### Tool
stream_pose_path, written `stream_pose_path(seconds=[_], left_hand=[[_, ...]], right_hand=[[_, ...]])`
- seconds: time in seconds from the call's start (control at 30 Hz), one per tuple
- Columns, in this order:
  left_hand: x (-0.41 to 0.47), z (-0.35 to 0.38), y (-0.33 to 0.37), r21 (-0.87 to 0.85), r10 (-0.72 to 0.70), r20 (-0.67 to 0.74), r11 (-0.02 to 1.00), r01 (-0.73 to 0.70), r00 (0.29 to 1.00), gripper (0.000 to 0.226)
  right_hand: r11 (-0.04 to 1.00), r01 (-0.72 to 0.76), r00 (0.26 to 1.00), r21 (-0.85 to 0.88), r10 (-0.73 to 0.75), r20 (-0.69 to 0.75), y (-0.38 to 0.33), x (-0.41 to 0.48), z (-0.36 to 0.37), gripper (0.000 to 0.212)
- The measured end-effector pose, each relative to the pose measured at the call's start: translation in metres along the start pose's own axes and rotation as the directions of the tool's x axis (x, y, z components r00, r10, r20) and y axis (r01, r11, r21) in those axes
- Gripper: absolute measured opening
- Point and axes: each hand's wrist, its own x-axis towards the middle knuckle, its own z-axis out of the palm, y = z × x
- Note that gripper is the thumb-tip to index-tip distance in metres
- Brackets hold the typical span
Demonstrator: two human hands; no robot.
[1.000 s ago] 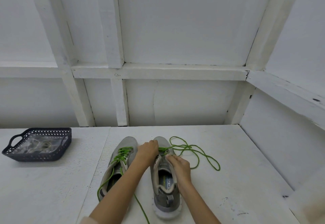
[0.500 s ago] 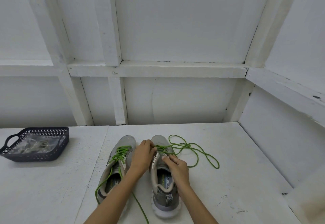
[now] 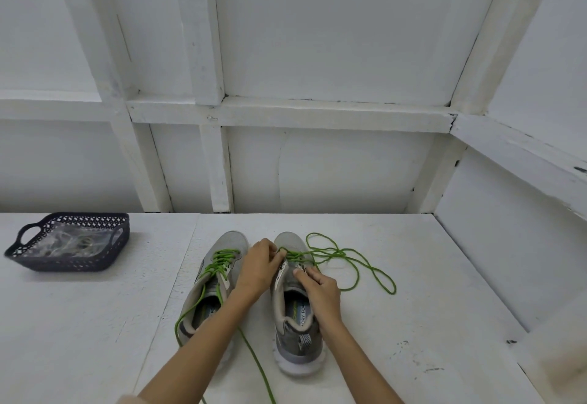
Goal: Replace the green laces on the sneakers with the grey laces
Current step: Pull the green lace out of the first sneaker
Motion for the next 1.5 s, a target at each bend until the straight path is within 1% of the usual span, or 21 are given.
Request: stream_pose_path(seconds=[0.13, 0.2, 0.27, 0.3, 0.4, 0.43, 0.53, 0.6, 0.7, 0.8, 0.87, 0.93, 1.03, 1.07, 1.17, 1.23, 1.3, 1.37, 1.4, 1.43, 1.5], left_hand=[[0.002, 0.002, -0.001, 0.044, 0.003, 0.029, 0.999, -0.004, 1.000, 0.019], [0.005, 0.002, 0.002, 0.067, -0.014, 0.001, 0.998, 0.014, 1.000, 0.019], [0.005, 0.002, 0.004, 0.045, -0.047, -0.041, 0.998, 0.049, 0.998, 0.021], [0.003, 0.001, 0.005, 0.029, -0.070, -0.052, 0.997, 0.071, 0.996, 0.022], [-0.001, 0.004, 0.005, -0.091, -0.105, -0.061, 0.991, 0.099, 0.993, 0.024], [-0.002, 0.004, 0.004, -0.100, -0.103, -0.040, 0.990, 0.099, 0.994, 0.025], [0.002, 0.004, 0.001, -0.011, -0.063, -0.008, 0.998, 0.063, 0.998, 0.023], [0.004, 0.004, 0.001, -0.087, -0.108, -0.053, 0.991, 0.103, 0.993, 0.018], [0.000, 0.005, 0.003, -0.231, -0.225, -0.119, 0.953, 0.193, 0.967, 0.018], [-0.005, 0.006, 0.003, -0.260, -0.226, -0.091, 0.946, 0.195, 0.970, 0.019], [-0.003, 0.007, 0.000, -0.216, -0.184, -0.034, 0.961, 0.173, 0.982, 0.021], [0.001, 0.006, -0.002, -0.221, -0.205, -0.049, 0.957, 0.189, 0.978, 0.017], [-0.001, 0.007, 0.000, -0.457, -0.332, -0.128, 0.856, 0.242, 0.934, 0.010], [-0.002, 0.008, 0.002, -0.480, -0.346, -0.135, 0.843, 0.244, 0.928, 0.011], [-0.005, 0.010, 0.003, -0.327, -0.270, -0.082, 0.916, 0.230, 0.959, 0.024], [-0.001, 0.011, 0.002, -0.284, -0.227, -0.039, 0.936, 0.207, 0.973, 0.021], [0.003, 0.010, 0.000, -0.374, -0.259, -0.105, 0.905, 0.203, 0.960, 0.015], [0.000, 0.004, 0.005, -0.538, -0.346, -0.211, 0.822, 0.187, 0.914, 0.013], [0.000, 0.003, 0.006, -0.575, -0.370, -0.219, 0.796, 0.186, 0.903, 0.013], [-0.001, 0.003, 0.006, -0.565, -0.358, -0.194, 0.802, 0.194, 0.913, 0.016], [-0.003, 0.007, 0.003, -0.441, -0.289, -0.074, 0.868, 0.228, 0.955, 0.023]], right_hand=[[1.000, 0.001, 1.000, -0.021, -0.001, -0.003, 0.001, -0.001, 0.000, 0.035], [1.000, 0.005, 1.000, -0.030, -0.005, -0.004, 0.000, -0.001, -0.001, 0.040], [1.000, -0.004, 1.000, -0.029, 0.004, -0.010, -0.001, -0.001, -0.002, 0.045], [1.000, -0.003, 1.000, -0.030, 0.003, -0.011, -0.003, -0.003, -0.002, 0.042], [0.999, 0.009, 1.000, -0.036, -0.009, -0.001, -0.001, -0.002, -0.004, 0.021], [0.999, 0.013, 1.000, -0.035, -0.013, 0.002, -0.001, -0.002, -0.004, 0.021], [0.999, 0.029, 0.999, -0.043, -0.028, 0.024, -0.004, -0.004, -0.003, 0.042], [0.998, 0.033, 0.999, -0.050, -0.031, 0.032, -0.004, -0.004, -0.004, 0.050], [0.998, 0.047, 0.998, -0.051, -0.045, 0.034, -0.002, -0.003, -0.004, 0.053], [0.999, 0.038, 0.999, -0.036, -0.037, 0.025, -0.001, -0.001, -0.003, 0.053], [0.999, 0.030, 0.999, -0.031, -0.029, 0.024, -0.001, -0.002, -0.003, 0.053], [0.999, 0.032, 0.999, -0.030, -0.031, 0.028, -0.002, -0.002, -0.004, 0.054], [0.999, 0.036, 0.999, -0.031, -0.035, 0.028, -0.003, -0.002, -0.004, 0.054], [0.999, 0.035, 0.999, -0.033, -0.034, 0.026, -0.003, -0.002, -0.004, 0.054], [0.998, 0.036, 0.999, -0.043, -0.035, 0.021, -0.001, -0.002, -0.002, 0.053], [0.998, 0.038, 0.999, -0.042, -0.038, 0.018, -0.002, -0.003, -0.003, 0.053], [0.999, 0.036, 0.999, -0.036, -0.035, 0.022, -0.003, -0.004, -0.004, 0.053], [0.999, 0.034, 0.999, -0.027, -0.033, 0.023, -0.004, -0.005, -0.005, 0.053], [0.999, 0.036, 0.999, -0.030, -0.035, 0.022, -0.004, -0.005, -0.005, 0.053], [0.999, 0.037, 0.999, -0.035, -0.036, 0.019, -0.004, -0.005, -0.005, 0.052], [0.999, 0.036, 0.999, -0.035, -0.036, 0.015, -0.004, -0.004, -0.004, 0.051]])
